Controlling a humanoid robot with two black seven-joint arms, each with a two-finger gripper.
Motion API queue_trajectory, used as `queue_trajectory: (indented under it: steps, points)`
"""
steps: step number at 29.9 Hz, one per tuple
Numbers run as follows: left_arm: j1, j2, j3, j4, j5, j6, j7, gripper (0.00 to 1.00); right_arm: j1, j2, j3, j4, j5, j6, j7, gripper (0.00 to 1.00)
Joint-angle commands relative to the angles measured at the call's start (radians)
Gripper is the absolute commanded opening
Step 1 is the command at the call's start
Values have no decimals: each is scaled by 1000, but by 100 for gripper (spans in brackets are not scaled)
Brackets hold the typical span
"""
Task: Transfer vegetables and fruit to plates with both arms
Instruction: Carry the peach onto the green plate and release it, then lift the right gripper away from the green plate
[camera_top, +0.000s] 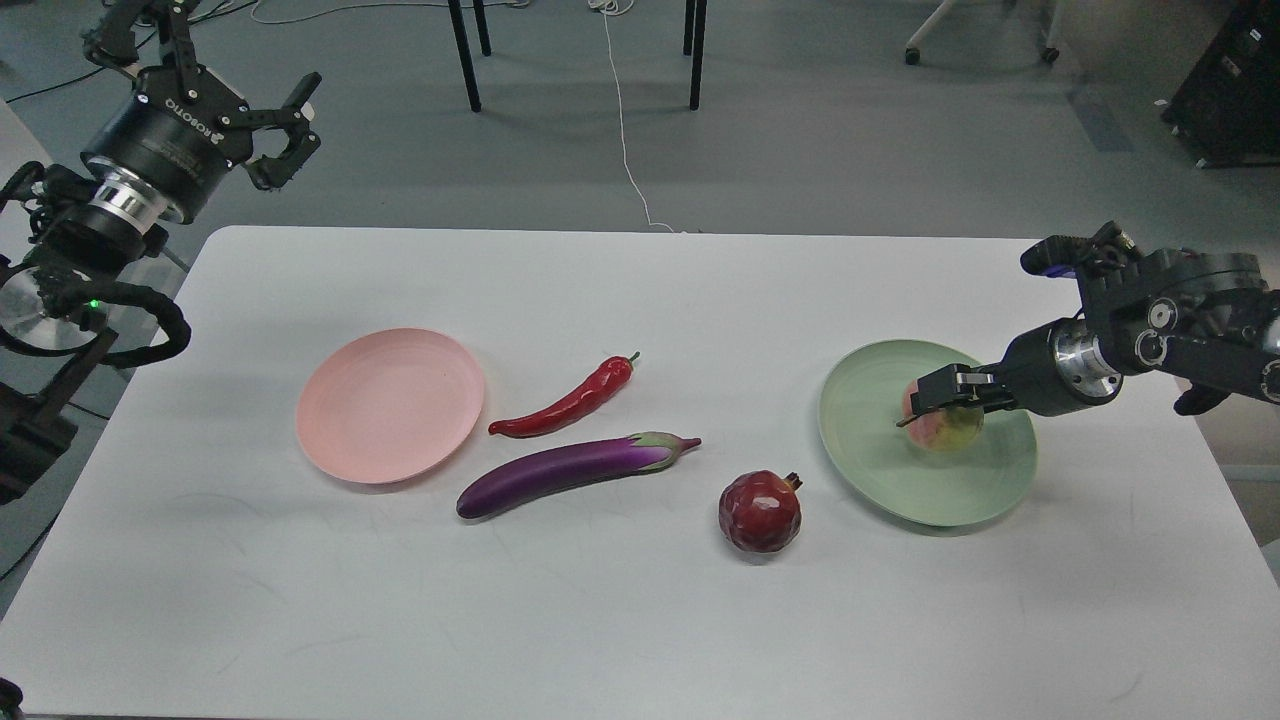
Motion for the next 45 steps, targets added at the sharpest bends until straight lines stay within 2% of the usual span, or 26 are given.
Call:
queue_trajectory:
  steps: [1, 4, 9, 13, 16, 20, 24, 27, 32, 36, 45]
  points:
    - [-7, 1, 0, 0, 0, 8, -4, 98, -11, 4, 17, -22, 0, 0, -3, 81]
    - [-26, -2, 2, 0, 0, 17, 0, 98, -28, 4, 44, -34, 1, 0, -9, 91]
    - [-44, 1, 2, 2, 0, 14, 4, 98, -31, -10, 87, -28, 14, 0, -8, 97]
    - [-61, 10, 2, 3, 0, 9, 4, 98, -27, -58, 178, -31, 18, 0, -8, 97]
    - [-60, 24, 9, 2, 30, -2, 6, 98, -30, -98, 335, -39, 23, 0, -6, 98]
    - [-92, 52, 51, -46, 266, -24, -2, 98, -62, -102, 535, -97, 43, 0, -2, 98]
    - [-101, 82, 51, -149, 463, -24, 0, 98, -115, -95, 701, -192, 229, 0, -2, 98]
    - [-103, 85, 51, -158, 468, -24, 4, 98, -134, -99, 764, -179, 371, 0, -9, 98]
    - [-95, 72, 48, -155, 460, -11, -14, 98, -119, -99, 762, -24, 368, 0, -15, 98]
    - [-84, 55, 48, -130, 390, 6, -19, 98, -68, -81, 753, 84, 272, 0, -75, 98]
    - [-83, 52, 45, -107, 210, 9, -17, 98, 104, 149, 458, 148, 86, 0, -86, 98]
